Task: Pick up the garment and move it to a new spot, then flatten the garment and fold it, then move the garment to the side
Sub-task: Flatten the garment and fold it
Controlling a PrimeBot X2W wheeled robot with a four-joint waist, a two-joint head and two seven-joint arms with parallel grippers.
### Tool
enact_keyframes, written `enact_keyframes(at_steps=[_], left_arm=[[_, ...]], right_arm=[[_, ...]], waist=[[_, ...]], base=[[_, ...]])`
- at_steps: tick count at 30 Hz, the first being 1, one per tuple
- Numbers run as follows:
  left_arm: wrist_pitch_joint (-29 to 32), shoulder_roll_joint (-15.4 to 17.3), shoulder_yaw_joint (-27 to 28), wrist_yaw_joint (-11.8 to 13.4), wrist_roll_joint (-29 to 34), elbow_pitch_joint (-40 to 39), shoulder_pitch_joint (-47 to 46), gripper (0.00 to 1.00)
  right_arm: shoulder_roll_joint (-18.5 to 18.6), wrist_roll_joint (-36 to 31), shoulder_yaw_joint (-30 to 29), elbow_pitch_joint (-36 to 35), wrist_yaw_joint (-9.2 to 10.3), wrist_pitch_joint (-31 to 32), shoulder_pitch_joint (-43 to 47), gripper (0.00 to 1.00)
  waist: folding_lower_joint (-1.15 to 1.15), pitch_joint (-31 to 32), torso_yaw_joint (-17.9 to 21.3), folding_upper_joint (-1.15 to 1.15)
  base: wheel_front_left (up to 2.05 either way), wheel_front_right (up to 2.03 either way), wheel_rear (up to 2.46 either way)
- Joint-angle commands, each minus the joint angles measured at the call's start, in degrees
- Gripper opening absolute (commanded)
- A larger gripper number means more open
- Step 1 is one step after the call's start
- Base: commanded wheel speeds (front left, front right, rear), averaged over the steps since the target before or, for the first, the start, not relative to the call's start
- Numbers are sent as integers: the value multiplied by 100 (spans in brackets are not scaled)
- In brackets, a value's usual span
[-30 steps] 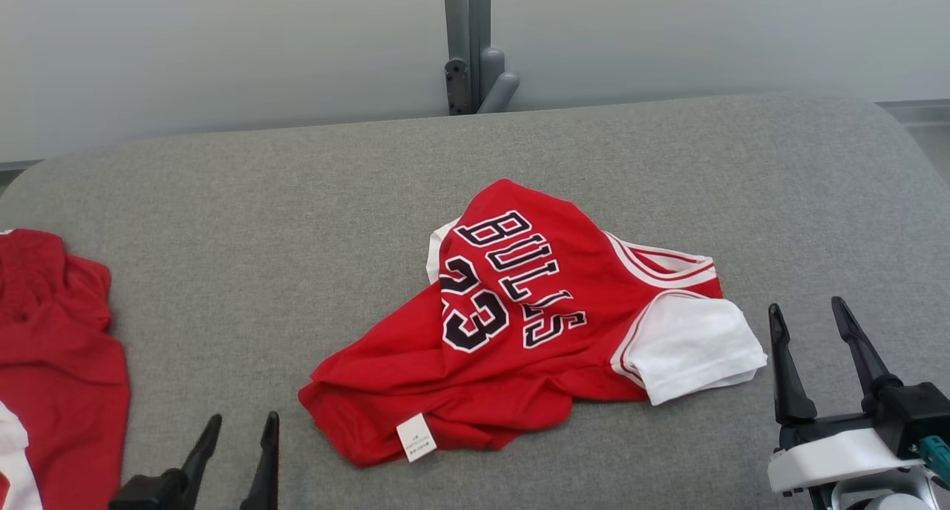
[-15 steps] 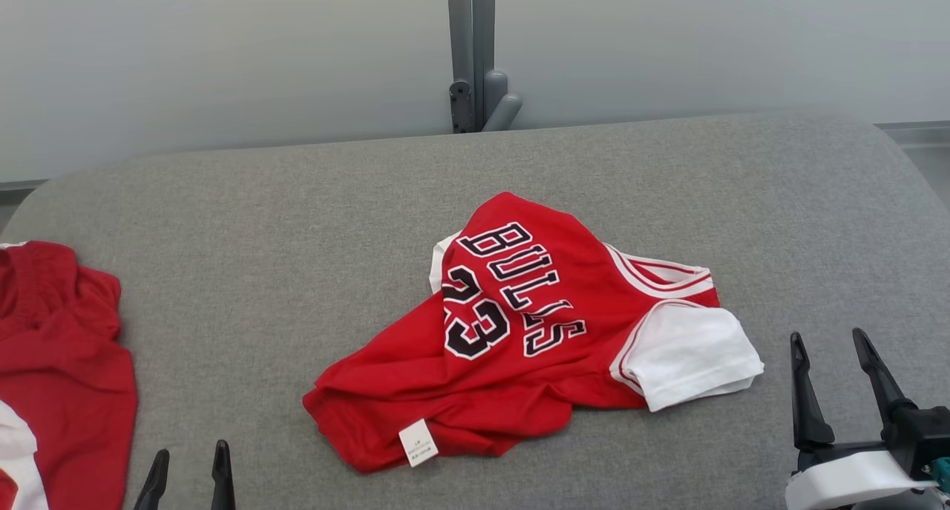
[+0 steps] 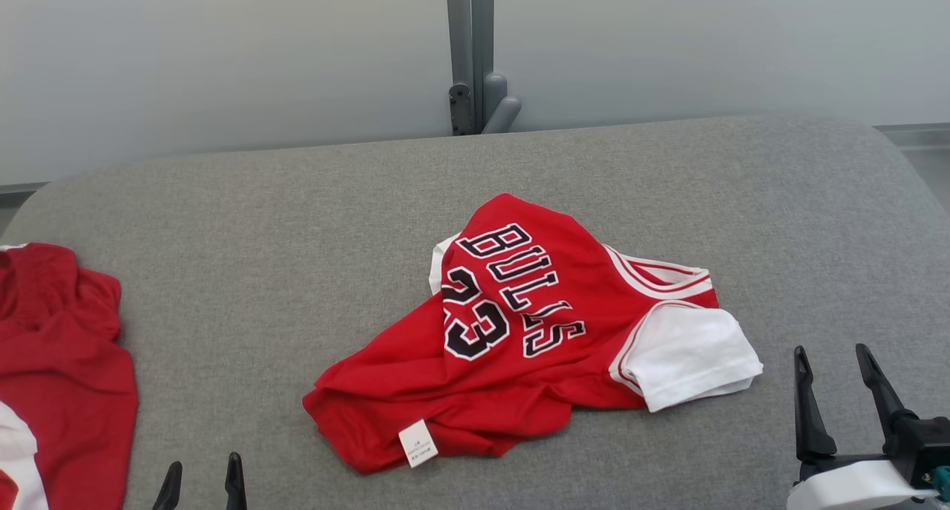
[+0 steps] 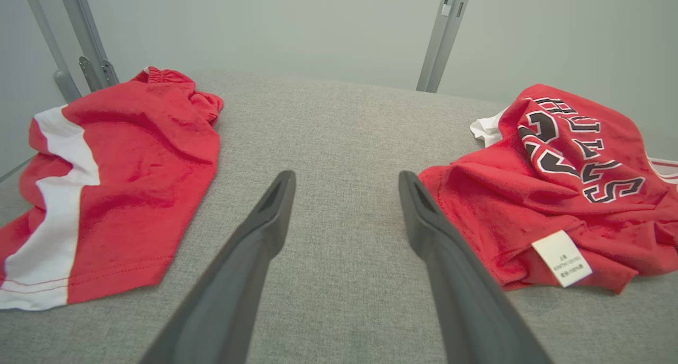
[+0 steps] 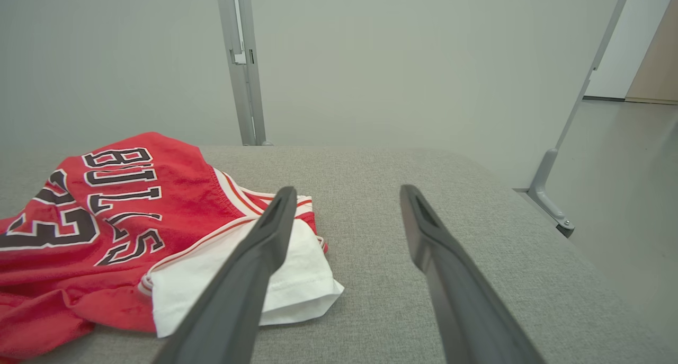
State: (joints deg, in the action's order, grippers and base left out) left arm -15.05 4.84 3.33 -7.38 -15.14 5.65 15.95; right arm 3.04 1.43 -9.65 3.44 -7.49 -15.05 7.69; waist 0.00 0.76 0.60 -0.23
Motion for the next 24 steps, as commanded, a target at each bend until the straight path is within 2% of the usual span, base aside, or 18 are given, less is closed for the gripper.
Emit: enact_keyframes(at_steps=[1,15,20,24], left_arm=[[-17,-1,-31,-14,-1,-18,24,100],[-17,35,-181,-16,-128,6,-55,100],[-4,151,-678,-11,-247,540,-177,100],[297,157,-992,-11,-499,859,-388,100]], right_arm=[[10,-23,7,15,-1,-20,12,100],[-2,30,40,32,-1,-20,-105,100],[35,12,180,606,-1,-21,-296,100],[186,-80,464,1269,-1,71,-621,100]], waist=[[0,3,3,23],[0,-33,45,23],[0,-75,101,23],[0,-116,167,23]], base=[[0,0,0],[0,0,0],[0,0,0],[0,0,0]])
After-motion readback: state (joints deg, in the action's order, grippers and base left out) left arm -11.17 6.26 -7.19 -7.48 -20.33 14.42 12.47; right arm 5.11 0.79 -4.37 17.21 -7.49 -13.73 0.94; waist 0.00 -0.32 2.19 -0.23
